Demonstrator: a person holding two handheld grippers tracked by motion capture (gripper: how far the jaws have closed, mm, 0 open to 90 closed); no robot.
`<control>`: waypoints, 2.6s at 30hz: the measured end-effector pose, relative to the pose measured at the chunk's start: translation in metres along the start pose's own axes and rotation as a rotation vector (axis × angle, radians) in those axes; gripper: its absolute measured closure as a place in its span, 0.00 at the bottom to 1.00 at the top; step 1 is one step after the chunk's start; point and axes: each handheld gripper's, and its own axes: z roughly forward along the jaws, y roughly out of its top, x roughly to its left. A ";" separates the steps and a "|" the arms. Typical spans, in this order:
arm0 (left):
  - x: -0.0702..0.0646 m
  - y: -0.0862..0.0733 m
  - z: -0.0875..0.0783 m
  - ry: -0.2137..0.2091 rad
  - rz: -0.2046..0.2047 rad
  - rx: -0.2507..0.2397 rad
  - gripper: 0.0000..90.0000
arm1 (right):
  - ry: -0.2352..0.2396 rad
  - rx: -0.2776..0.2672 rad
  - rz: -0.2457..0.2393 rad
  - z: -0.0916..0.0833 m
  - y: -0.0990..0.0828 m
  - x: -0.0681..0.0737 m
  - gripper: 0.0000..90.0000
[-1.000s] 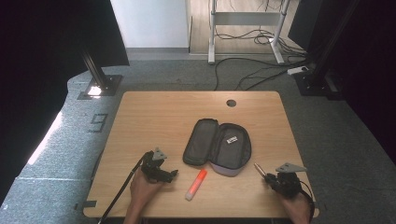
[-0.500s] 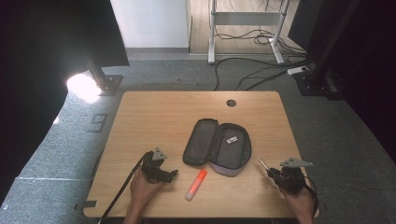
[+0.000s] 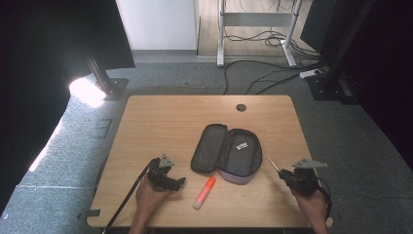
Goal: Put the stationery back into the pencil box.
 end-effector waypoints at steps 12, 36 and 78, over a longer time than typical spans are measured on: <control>0.000 0.000 0.000 0.000 0.000 0.000 0.00 | 0.028 -0.007 -0.008 0.013 0.018 0.003 0.87; 0.000 0.000 0.000 0.000 0.000 0.000 0.00 | 0.041 -0.002 -0.050 0.056 0.064 0.021 0.87; 0.000 0.000 0.000 0.001 0.000 0.000 0.00 | 0.063 0.065 -0.102 0.133 0.089 0.048 0.86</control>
